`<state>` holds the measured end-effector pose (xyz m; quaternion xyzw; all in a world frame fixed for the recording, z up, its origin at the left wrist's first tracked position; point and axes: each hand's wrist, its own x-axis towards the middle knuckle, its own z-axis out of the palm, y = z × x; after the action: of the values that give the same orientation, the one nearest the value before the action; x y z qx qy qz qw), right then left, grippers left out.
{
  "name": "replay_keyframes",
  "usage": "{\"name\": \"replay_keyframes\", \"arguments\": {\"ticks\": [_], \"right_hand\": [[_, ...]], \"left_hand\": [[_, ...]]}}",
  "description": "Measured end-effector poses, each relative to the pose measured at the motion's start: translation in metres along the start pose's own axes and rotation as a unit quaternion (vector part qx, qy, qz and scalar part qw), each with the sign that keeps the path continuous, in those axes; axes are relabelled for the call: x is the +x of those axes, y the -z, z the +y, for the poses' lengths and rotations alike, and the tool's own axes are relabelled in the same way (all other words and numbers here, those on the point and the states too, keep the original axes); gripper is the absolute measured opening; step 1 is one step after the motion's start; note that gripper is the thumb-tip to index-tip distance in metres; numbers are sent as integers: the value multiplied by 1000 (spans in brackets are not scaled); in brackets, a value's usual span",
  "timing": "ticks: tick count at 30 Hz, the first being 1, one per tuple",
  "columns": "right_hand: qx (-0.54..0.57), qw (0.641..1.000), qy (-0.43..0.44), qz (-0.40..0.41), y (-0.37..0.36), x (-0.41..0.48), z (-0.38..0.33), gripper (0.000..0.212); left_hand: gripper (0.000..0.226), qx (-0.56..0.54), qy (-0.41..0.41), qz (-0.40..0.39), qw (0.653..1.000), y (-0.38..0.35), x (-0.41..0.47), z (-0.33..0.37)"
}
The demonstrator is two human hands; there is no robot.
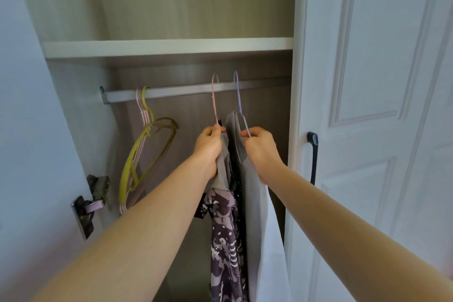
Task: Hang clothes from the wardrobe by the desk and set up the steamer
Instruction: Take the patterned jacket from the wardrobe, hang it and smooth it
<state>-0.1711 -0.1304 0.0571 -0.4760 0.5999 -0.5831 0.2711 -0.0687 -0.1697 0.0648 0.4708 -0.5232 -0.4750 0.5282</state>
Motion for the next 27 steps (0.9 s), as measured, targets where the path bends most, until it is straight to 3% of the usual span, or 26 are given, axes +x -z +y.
{"name": "replay_keyframes", "arguments": {"ticks": [7, 14, 20, 23, 27], "right_hand": [[-52, 999, -13, 7, 9, -67, 4, 18], [-92, 996, -10, 4, 23, -163, -11, 18], [-130, 991, -6, 17, 41, -251, -27, 23], [-138, 990, -5, 28, 49, -298, -37, 22], [-147, 988, -12, 42, 61, -356, -51, 22]], "left_hand": [[32, -76, 40, 6, 996, 15, -64, -22], [24, -240, 134, -41, 961, 39, -161, -24], [27, -201, 100, -75, 972, 64, -229, -23], [40, -153, 102, -106, 977, 77, -262, -22], [31, -136, 72, -113, 982, 92, -321, -13]]}}
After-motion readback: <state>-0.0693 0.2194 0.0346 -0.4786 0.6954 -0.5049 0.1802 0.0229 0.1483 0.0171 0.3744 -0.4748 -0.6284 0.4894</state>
